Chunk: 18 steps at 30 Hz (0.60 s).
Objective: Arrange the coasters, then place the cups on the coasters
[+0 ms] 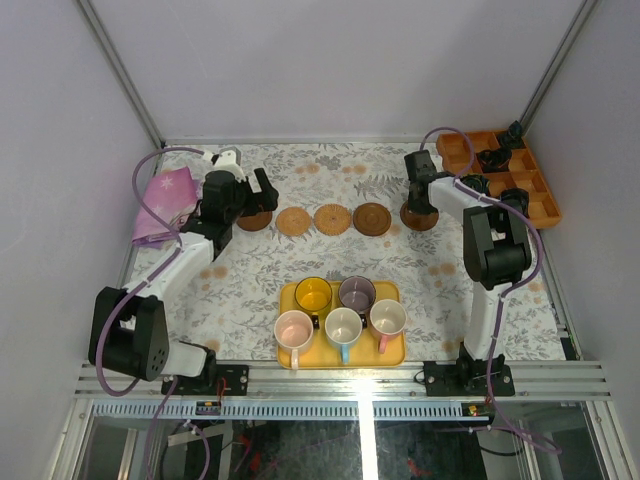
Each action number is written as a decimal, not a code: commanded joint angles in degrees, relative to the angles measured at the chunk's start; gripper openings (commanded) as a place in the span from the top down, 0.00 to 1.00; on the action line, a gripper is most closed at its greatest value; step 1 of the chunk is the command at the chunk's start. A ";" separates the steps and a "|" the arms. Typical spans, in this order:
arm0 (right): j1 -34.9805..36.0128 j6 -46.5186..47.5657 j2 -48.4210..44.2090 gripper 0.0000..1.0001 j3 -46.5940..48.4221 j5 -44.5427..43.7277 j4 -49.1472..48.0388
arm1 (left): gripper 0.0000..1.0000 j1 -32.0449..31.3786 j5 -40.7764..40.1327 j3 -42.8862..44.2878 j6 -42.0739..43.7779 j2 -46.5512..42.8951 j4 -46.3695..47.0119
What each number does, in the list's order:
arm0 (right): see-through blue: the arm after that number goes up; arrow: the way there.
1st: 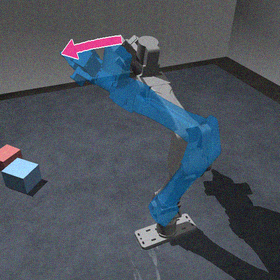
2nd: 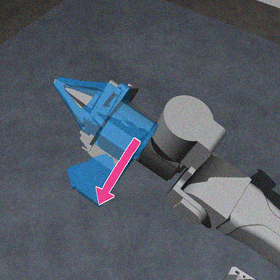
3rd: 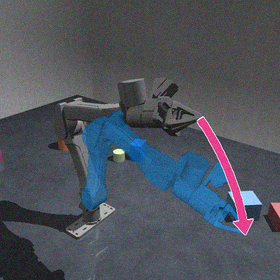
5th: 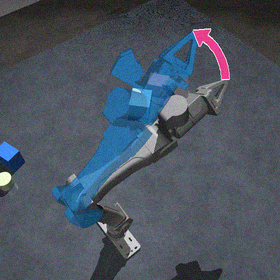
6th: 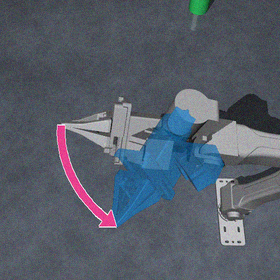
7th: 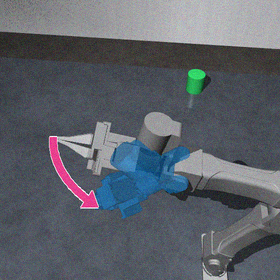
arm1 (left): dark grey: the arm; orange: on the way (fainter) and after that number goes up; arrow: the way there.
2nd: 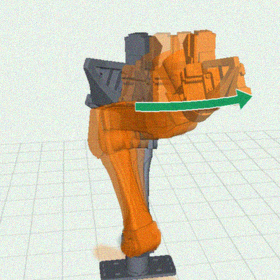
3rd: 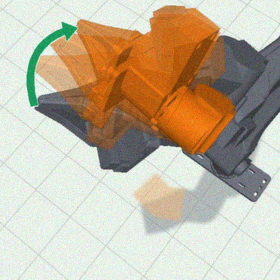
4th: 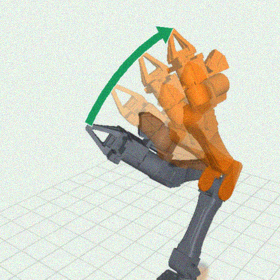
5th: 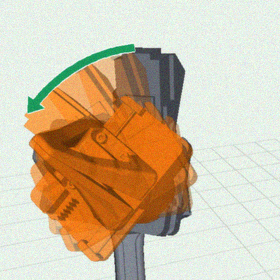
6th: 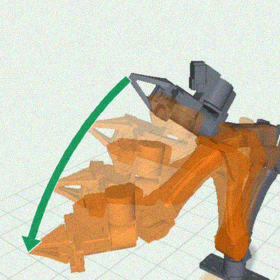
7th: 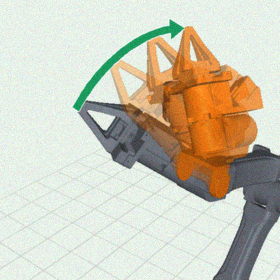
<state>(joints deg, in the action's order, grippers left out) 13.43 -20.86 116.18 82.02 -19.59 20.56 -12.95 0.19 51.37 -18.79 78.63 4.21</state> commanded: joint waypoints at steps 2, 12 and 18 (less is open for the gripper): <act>-0.37 0.29 1.12 1.00 3.26 1.14 -1.02 | 0.00 0.29 0.56 1.14 -0.12 1.01 2.43; -0.42 -0.58 2.40 1.00 3.86 3.95 -0.08 | 0.00 0.38 0.61 1.71 -0.11 2.01 2.44; -0.42 -2.10 0.95 1.00 1.61 6.05 0.27 | 0.00 0.38 0.65 1.87 -0.22 2.33 2.65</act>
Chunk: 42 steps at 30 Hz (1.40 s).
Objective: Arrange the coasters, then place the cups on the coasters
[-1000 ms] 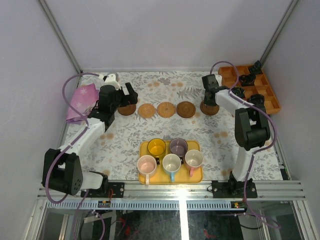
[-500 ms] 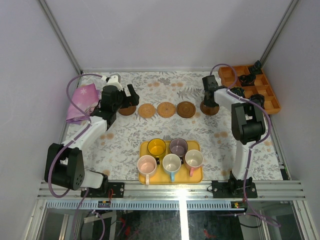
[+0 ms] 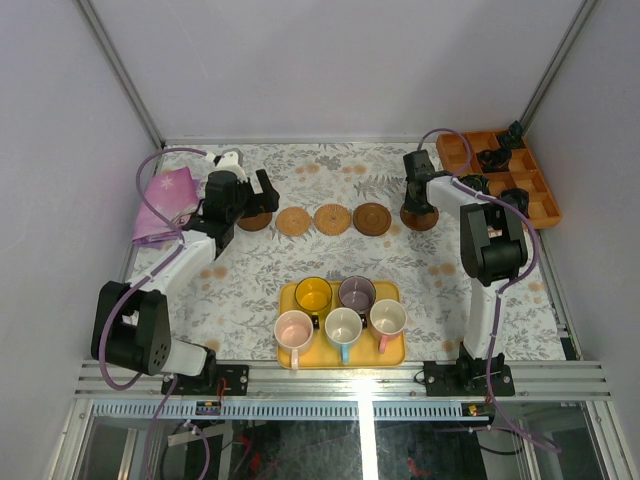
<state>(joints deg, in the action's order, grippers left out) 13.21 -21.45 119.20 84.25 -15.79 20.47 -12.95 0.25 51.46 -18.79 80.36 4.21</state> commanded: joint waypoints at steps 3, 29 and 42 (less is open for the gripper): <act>-0.20 -1.85 -2.54 1.00 -1.29 2.95 0.68 | 0.00 0.45 0.58 1.97 -0.20 0.88 2.48; -0.07 -2.49 -4.04 1.00 -2.77 3.95 3.22 | 0.00 0.73 1.21 2.98 -1.14 1.45 1.59; -0.09 1.18 -7.74 1.00 4.12 -0.82 3.48 | 0.00 0.79 1.33 3.55 -0.45 1.82 2.42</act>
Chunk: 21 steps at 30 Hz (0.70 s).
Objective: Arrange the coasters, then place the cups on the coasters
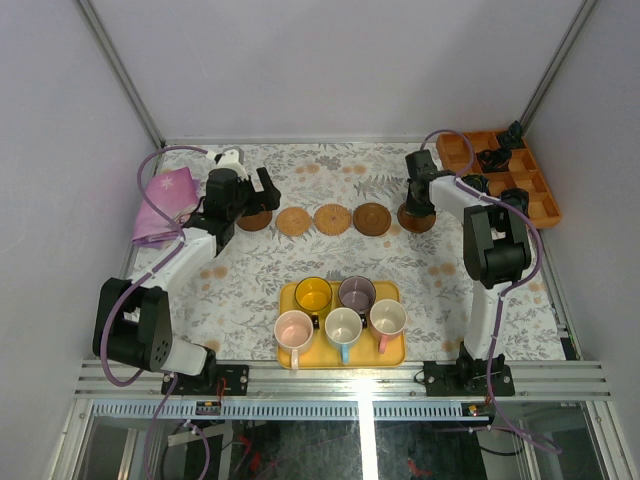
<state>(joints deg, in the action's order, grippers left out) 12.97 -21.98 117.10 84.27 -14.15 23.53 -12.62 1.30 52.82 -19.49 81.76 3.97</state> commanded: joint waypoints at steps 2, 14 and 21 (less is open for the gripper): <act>0.18 1.97 -6.49 1.00 4.72 -2.41 0.45 | 0.00 0.36 0.06 2.35 0.33 0.53 2.80; 0.12 1.54 -16.58 0.91 0.83 -0.73 1.52 | 0.00 0.52 -1.29 2.04 1.59 -0.85 1.74; 0.24 1.65 -27.04 0.60 -7.34 2.46 4.12 | 0.00 0.50 -1.39 1.57 2.35 -2.15 -0.13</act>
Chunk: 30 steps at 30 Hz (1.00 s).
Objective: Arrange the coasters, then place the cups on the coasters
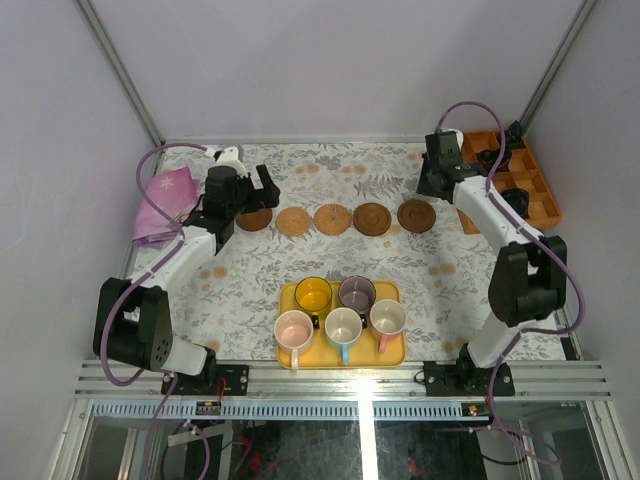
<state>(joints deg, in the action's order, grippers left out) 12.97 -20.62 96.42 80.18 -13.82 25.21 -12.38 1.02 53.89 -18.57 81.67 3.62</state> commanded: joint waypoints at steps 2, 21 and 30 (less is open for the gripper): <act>0.76 -0.20 -9.19 0.59 -6.11 3.38 3.79 | 0.00 0.25 -0.60 0.71 1.53 -2.32 -0.28; 25.56 -18.73 -36.81 0.34 -27.92 4.00 23.37 | 0.00 0.25 2.96 -1.33 2.12 -6.02 -3.36; 31.09 -22.16 -46.75 0.31 -32.29 10.49 24.95 | 0.00 0.24 6.27 -1.58 0.20 -6.08 -2.55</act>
<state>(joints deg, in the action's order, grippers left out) 41.56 -40.25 51.57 49.15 -6.94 48.66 -12.36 4.99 52.90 -17.82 76.86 -0.10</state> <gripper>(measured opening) 0.690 0.997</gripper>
